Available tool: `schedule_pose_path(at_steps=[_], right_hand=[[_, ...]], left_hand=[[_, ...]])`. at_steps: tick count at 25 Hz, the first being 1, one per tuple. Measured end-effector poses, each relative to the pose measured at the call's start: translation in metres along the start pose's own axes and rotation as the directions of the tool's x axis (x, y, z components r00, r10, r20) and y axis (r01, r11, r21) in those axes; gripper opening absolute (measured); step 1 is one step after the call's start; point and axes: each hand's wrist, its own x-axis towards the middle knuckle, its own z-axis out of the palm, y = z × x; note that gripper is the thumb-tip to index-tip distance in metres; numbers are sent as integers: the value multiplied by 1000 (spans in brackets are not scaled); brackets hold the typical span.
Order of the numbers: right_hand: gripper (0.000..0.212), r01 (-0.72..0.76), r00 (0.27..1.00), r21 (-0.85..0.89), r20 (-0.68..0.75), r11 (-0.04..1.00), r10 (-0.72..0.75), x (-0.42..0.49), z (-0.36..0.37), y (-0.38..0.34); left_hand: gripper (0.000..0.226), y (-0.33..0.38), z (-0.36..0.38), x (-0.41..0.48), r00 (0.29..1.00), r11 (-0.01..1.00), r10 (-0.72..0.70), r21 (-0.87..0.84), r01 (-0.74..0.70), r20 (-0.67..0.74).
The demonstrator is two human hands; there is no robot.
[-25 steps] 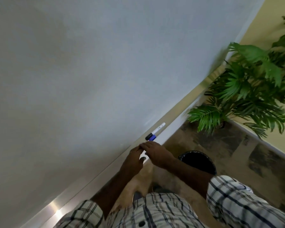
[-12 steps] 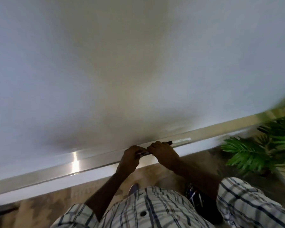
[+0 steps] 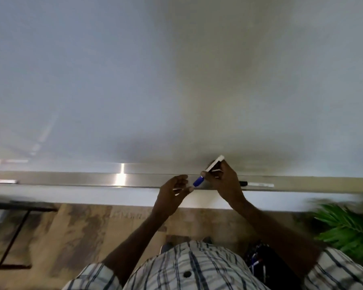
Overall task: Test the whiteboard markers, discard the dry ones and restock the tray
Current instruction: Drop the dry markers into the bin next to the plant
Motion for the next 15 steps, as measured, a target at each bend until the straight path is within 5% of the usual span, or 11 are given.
schedule_pose_path(at_steps=[10,12,15], right_hand=[[10,-180,979,508,174,842,104,-48,72,-47],[10,-112,983,385,177,916,45,-60,91,-61],[12,53,964,-19,263,998,-46,-77,123,-91]], left_hand=[[23,-8,-98,-37,981,978,191,93,-188,-27],[22,-18,-132,-50,974,972,221,94,-216,-43],[22,-32,-183,-68,960,956,277,113,-271,-42]])
